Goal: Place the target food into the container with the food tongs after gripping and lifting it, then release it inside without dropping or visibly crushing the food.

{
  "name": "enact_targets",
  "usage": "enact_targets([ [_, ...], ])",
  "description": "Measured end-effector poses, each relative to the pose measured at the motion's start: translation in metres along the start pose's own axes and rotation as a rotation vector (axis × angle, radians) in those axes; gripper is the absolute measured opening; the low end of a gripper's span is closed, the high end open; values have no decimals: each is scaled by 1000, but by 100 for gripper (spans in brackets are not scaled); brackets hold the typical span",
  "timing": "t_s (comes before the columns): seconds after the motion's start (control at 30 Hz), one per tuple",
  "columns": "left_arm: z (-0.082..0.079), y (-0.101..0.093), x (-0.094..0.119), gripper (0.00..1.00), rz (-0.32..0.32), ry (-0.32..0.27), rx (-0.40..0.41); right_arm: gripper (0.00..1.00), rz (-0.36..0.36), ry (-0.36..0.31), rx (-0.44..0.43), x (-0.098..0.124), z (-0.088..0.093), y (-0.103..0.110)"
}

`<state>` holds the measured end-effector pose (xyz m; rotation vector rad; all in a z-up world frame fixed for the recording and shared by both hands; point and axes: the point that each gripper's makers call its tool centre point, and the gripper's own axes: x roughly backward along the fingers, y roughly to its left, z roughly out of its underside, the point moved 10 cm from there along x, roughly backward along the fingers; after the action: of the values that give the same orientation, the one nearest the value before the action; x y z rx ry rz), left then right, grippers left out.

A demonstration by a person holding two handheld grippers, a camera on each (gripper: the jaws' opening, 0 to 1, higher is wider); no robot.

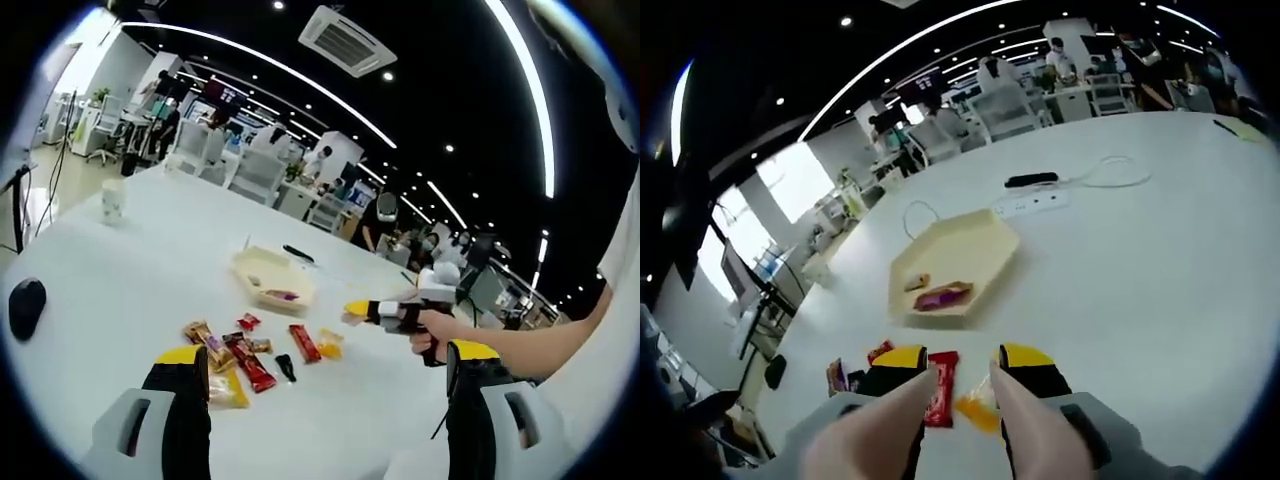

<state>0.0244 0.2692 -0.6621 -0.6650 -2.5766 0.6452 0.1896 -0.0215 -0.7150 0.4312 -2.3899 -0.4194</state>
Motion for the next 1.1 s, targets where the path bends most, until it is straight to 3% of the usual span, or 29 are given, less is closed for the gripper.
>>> enact_targets([
  [0.47,4,-1,3,99,-7,3,5,28,32,-3,-50,3,16,1],
  [0.6,5,-1,6,99,-14,-4,7,28,57,4,-85,-2,20,-5],
  [0.7,5,0,6,99,-19,-4,10,28,52,-7,-158,-6,20,-7],
  [1.1,1,4,1,99,-22,4,-1,28,145,4,-184,-33,26,-22],
])
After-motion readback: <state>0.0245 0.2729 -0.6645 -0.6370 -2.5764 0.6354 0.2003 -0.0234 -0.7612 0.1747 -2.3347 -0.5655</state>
